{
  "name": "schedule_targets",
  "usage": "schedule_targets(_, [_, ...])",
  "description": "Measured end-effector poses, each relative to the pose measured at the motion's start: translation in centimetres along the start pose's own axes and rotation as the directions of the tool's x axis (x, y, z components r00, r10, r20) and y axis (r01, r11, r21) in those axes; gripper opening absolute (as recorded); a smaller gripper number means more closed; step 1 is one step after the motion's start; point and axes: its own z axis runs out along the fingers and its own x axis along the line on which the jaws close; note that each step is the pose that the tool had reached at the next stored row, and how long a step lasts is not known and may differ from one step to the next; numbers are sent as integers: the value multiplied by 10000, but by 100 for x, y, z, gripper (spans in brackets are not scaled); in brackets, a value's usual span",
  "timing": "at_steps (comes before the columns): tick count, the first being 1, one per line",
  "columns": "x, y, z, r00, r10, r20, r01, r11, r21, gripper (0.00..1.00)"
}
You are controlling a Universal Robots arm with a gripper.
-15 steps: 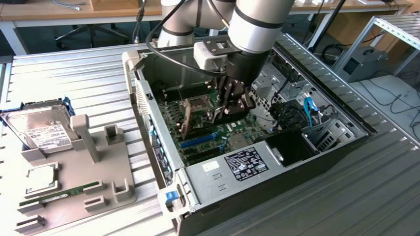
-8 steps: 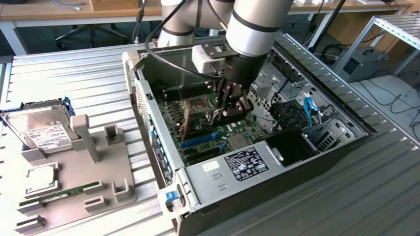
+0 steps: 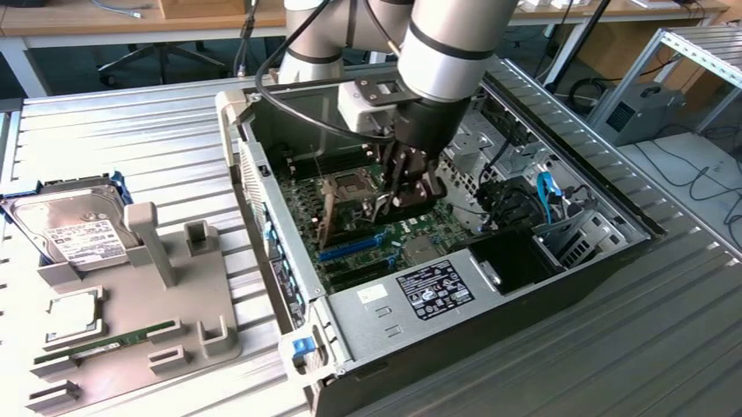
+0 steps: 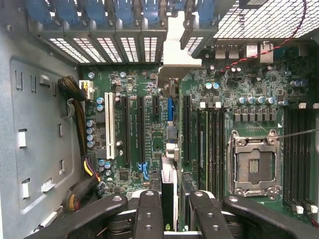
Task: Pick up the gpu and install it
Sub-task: 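Insert the gpu into the slot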
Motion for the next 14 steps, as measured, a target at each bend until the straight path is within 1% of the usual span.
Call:
schedule_targets(4, [-1, 5, 18, 10000, 42, -1, -42, 10000, 1, 26])
schedule_targets(7, [0, 33, 38, 9999, 165, -4, -165, 9999, 6, 26])
schedule_targets(14, [1, 60, 139, 9997, 227, -20, -227, 9997, 9, 26])
